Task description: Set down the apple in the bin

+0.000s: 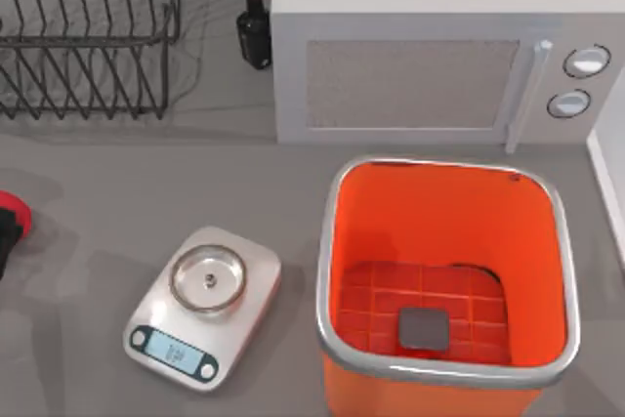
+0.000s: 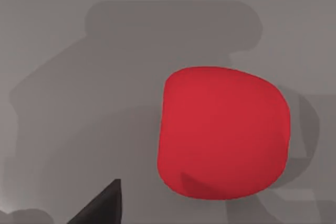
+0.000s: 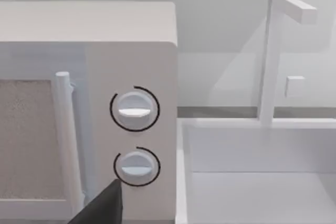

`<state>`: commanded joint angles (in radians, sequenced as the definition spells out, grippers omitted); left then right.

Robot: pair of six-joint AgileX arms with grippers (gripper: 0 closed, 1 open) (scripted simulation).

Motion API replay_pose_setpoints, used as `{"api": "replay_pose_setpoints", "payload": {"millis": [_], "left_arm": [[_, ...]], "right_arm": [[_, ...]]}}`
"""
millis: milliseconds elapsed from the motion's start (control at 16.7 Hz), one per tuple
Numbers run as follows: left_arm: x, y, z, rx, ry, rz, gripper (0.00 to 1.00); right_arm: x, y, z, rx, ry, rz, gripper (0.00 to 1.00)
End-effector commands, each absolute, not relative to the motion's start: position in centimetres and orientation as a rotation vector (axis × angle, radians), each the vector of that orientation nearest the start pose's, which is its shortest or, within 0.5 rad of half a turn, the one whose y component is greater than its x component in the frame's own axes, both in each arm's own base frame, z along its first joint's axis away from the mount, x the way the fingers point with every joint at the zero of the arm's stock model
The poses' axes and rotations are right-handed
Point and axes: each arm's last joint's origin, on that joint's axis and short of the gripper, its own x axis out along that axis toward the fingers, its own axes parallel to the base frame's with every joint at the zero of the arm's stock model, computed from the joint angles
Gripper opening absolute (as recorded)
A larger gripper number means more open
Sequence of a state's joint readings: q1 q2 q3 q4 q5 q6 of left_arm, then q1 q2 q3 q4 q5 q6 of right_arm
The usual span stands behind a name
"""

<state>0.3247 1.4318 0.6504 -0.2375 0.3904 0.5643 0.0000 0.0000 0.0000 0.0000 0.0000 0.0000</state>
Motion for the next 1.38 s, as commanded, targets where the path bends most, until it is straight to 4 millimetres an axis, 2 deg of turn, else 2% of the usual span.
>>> {"api": "replay_pose_setpoints", "payload": {"millis": [240,600,1020,1320,1380], "left_arm": [[25.9,8.2,13.9,0.15,0.924,-0.35,1.0],[26.2,8.0,13.7,0.151,0.924,-0.351,1.0],[29.6,6.8,8.8,0.15,0.923,-0.35,1.0],[29.8,6.6,8.3,0.15,0.924,-0.35,1.0],[29.8,6.6,8.3,0.15,0.924,-0.35,0.92]], "right_arm": [[10.6,-0.1,16.0,0.0,0.0,0.0,1.0],[10.6,-0.1,16.0,0.0,0.0,0.0,1.0],[10.6,-0.1,16.0,0.0,0.0,0.0,1.0],[10.6,-0.1,16.0,0.0,0.0,0.0,1.0],[10.6,-0.1,16.0,0.0,0.0,0.0,1.0]]}}
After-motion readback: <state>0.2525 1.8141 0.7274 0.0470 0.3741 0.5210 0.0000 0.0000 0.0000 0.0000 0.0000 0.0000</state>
